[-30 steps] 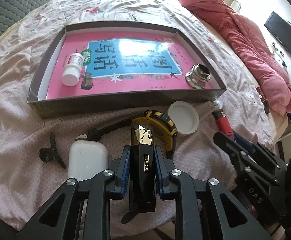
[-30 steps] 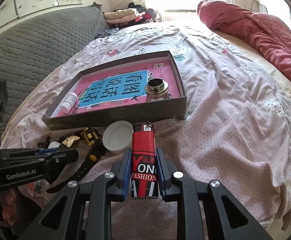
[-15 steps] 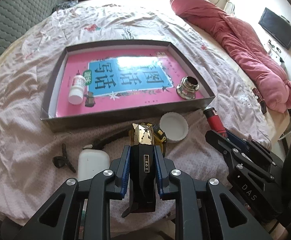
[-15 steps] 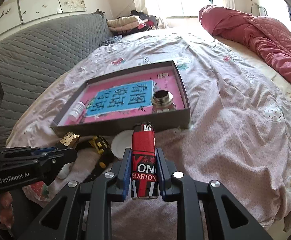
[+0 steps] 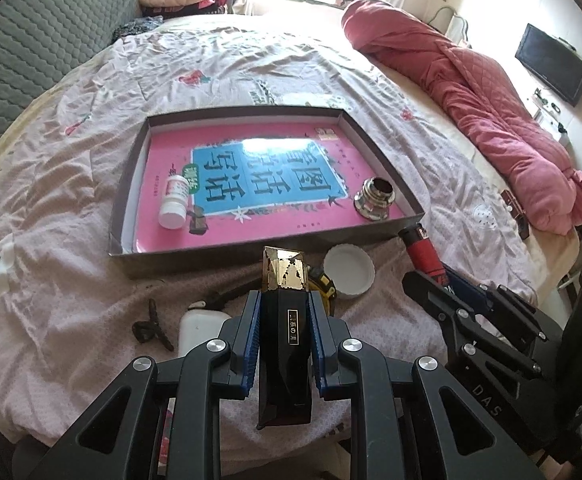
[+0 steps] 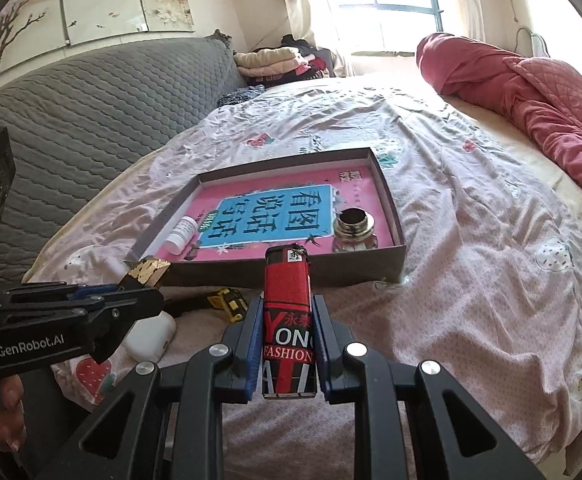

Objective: Organize rigid objects
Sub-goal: 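Carry the black box with left tool while right tool carries the lighter over the tray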

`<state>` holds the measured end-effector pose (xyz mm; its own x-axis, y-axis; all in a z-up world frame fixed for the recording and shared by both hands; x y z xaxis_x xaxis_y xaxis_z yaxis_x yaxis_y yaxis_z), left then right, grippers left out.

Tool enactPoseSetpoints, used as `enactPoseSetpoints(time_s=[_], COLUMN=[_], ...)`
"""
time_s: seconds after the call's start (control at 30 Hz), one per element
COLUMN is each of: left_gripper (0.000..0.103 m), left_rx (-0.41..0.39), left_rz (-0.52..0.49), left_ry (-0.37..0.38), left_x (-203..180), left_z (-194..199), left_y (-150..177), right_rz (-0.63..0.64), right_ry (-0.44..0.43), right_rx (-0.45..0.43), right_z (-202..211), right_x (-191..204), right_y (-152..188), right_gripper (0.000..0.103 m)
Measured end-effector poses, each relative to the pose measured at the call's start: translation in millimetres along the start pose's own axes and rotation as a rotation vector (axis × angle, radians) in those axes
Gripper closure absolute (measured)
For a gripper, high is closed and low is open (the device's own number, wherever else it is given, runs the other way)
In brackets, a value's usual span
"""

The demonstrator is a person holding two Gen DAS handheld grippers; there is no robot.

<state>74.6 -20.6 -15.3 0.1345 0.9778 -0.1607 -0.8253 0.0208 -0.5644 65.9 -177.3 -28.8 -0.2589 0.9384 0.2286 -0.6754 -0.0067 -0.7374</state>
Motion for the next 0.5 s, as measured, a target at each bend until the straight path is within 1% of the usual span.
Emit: enactPoseSetpoints(time_s=[0.27, 0.5], left_gripper=[0.081, 0.081], left_rx=[-0.05, -0.095], left_rz=[0.044, 0.084], left_ry=[-0.013, -0.047], left_x=[17.5, 39.3], left_z=[15.4, 31.4], left_y=[-13.4, -26.8], right_rz=[0.0, 0.011], right_ry=[-0.027, -0.034], right_rx=[-0.041, -0.114], right_z=[9.4, 20.4], right_x=[7.6, 14.0], right_y=[-8.9, -27.2], right_gripper=[0.08, 0.08])
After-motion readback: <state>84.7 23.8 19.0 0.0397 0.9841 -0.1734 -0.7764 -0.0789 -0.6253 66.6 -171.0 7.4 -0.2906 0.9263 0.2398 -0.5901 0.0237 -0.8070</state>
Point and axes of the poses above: each gripper's, at about its wrist camera, not at the fingertips, and z roughly against the way its jaws point, x to its left, y to its underside, the point moved 4 cm from there along -z, roughly the way its jaws point, and after that the axes turned 3 degrees about -z, right-handed, at the moved point
